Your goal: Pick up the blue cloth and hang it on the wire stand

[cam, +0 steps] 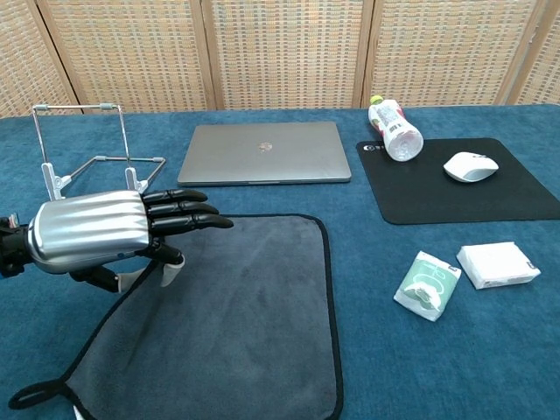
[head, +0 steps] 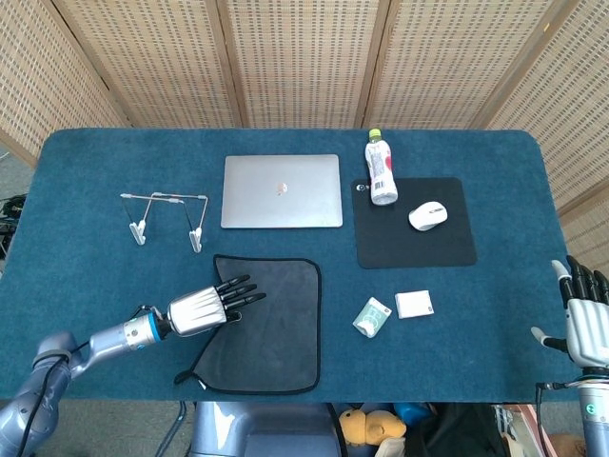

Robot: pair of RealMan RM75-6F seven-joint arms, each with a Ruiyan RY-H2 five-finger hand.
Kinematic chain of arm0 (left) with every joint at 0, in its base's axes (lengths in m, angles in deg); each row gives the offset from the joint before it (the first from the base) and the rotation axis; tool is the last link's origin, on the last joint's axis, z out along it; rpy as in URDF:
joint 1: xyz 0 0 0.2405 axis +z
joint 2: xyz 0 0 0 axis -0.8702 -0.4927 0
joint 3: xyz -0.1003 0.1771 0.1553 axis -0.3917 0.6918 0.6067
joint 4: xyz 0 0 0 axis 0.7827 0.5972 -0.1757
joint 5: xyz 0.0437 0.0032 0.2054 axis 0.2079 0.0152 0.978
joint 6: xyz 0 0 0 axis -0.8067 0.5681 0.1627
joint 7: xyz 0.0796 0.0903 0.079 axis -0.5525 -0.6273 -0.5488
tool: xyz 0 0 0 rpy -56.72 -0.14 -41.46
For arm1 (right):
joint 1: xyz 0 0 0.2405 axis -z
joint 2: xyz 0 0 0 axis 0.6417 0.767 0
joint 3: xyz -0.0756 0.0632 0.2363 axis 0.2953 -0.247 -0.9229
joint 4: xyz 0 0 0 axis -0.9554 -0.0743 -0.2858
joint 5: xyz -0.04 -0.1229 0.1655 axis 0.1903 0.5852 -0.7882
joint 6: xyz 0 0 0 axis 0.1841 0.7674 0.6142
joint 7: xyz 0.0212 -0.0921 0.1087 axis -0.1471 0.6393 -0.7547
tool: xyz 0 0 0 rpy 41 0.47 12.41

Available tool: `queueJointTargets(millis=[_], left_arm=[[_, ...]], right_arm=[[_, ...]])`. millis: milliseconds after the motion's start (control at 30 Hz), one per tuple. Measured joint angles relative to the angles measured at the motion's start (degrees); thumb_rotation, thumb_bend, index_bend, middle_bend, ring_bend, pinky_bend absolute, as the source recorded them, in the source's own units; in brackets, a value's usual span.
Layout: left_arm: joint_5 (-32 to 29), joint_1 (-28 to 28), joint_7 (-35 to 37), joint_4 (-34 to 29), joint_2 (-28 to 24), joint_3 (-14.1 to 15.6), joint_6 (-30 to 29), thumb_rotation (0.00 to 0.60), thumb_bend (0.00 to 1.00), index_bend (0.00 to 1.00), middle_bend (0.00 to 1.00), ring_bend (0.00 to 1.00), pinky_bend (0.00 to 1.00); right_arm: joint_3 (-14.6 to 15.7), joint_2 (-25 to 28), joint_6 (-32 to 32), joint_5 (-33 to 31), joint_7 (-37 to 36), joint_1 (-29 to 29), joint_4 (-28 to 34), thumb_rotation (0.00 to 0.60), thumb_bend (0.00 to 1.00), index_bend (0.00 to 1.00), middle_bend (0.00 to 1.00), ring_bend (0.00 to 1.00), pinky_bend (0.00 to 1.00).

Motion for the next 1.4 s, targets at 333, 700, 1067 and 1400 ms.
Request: queueJointTargets(millis=[333,700,1067,1400], left_arm=[[-0.52,-4.1,-0.4,-1.87,2.04,-1.41,1.59,0.6,0.6,0.64,0.0,0.0,0.0],[-0.05,-10.55,0.88,-4.13,3.83,-1.91,6.01,0.6,0.6,0.63,0.0,0.0,0.0],[0.38,-16.77,-0.31,-10.8,0.93,-2.52,10.7,0.6,0.6,0.63,0.0,0.0,0.0],[-0.11,-19.42,-2.17,-13.43,2.0,-3.48,15.42,0.6,0.6,0.62,0.0,0.0,0.0]], right_arm=[[-0.2,0.18,0.6,0.01,-0.16,0.18,0.05,0.6,0.0,0.0,0.0,0.0,0.0],[-0.61,0.8,0.24,-0.83,-1.19,0.27,0.2,0.6,0.0,0.0,0.0,0.0,0.0],[-0.93,1.33,-0.6,-1.67,-2.26,0.15,0.14,0.6,0.0,0.0,0.0,0.0,0.0],[-0.99,1.72,-0.68,-2.05,-2.82,0.31,0.27,0.6,0.0,0.0,0.0,0.0,0.0]])
